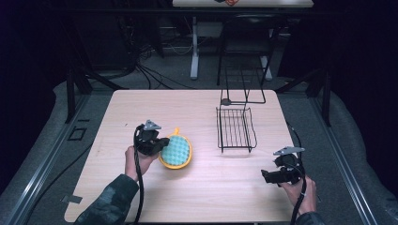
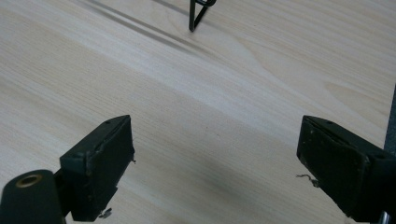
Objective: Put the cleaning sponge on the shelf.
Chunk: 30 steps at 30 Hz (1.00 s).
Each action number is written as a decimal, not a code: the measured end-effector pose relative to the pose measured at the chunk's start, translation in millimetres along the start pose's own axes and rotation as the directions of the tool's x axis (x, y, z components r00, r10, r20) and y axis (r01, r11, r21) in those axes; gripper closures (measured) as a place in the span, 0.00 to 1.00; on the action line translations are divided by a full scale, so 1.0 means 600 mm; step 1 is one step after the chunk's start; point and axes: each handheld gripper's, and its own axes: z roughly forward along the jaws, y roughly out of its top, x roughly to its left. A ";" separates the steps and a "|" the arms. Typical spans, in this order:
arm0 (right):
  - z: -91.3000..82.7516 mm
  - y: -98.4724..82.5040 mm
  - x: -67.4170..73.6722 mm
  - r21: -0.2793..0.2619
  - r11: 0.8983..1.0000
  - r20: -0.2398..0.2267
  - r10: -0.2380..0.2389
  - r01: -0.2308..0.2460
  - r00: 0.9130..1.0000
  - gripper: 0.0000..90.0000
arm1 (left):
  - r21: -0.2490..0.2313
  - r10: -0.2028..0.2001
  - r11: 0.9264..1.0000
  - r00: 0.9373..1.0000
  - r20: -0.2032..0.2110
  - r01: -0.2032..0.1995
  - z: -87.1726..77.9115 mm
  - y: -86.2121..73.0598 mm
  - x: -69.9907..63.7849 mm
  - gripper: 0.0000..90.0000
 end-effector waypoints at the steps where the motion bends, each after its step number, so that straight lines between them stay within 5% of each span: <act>1: 0.000 0.000 0.000 0.004 1.000 -0.002 -0.002 0.002 1.000 0.10 | -0.001 -0.001 1.000 1.000 0.001 0.001 0.000 0.000 0.000 0.98; 19: 0.005 0.000 0.002 0.034 0.999 -0.006 -0.008 0.008 1.000 0.07 | -0.031 -0.038 0.999 0.999 0.026 0.039 -0.014 0.010 0.003 0.98; 30: 0.005 -0.002 0.004 0.030 0.999 -0.010 -0.011 0.012 1.000 0.07 | -0.042 -0.030 0.999 0.999 0.041 0.031 -0.006 0.025 -0.013 0.98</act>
